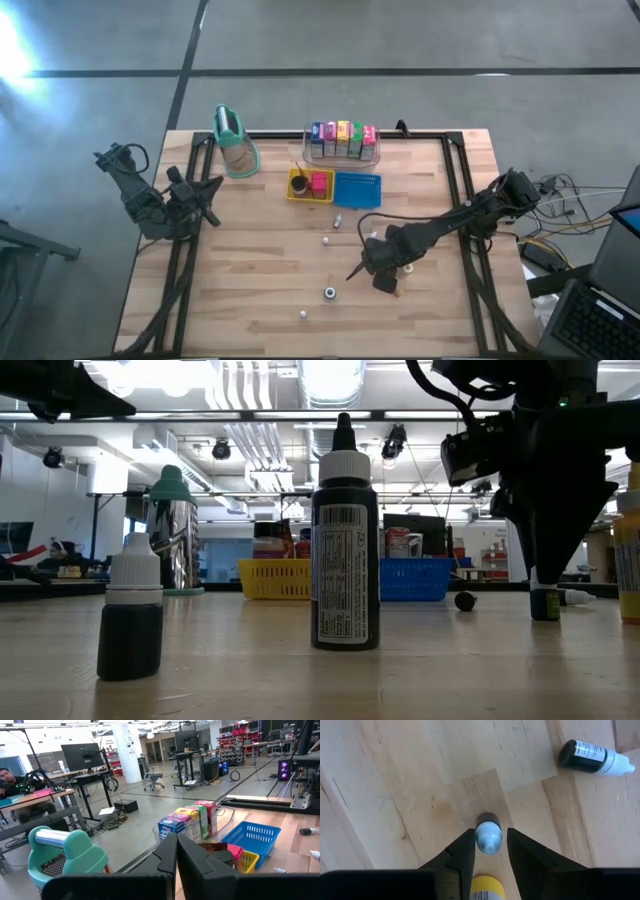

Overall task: Pick & Place Kitchen Items
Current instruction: Put the small black food coloring bottle into the blue bin

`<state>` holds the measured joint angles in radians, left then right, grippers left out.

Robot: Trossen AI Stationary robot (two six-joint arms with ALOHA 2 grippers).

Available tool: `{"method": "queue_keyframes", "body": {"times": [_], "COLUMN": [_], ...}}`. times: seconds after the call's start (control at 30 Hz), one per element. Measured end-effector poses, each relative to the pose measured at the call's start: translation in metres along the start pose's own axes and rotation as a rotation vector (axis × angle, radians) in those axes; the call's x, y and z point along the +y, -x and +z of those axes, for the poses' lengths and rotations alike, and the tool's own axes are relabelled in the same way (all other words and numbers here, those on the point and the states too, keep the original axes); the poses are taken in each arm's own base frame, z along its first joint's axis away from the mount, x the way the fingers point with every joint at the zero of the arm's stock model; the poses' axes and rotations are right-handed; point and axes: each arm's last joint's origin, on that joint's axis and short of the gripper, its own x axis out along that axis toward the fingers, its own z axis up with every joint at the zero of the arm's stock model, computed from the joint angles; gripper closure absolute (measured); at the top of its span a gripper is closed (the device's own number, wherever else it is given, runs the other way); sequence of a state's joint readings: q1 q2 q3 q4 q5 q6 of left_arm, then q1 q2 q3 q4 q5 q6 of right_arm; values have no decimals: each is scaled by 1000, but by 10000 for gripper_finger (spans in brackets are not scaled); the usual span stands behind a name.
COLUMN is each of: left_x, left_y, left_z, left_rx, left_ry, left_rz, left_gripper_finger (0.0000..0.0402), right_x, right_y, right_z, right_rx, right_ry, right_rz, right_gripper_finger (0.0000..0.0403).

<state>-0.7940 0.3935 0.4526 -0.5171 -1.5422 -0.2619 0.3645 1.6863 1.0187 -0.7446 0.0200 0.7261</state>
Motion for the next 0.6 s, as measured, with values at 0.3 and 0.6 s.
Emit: {"method": "queue_keyframes", "body": {"times": [0.3,0.6], "left_x": [0,0], "left_y": [0,0], "left_z": [0,0], "left_rx": [0,0], "left_ry": [0,0], "left_rz": [0,0], "left_gripper_finger": [387,387], "right_x": [0,0], "right_y": [0,1], "right_z": [0,0], "right_rx": [-3,-4], "right_ry": [4,4], "right_rz": [2,4], "right_gripper_finger": [335,327]}}
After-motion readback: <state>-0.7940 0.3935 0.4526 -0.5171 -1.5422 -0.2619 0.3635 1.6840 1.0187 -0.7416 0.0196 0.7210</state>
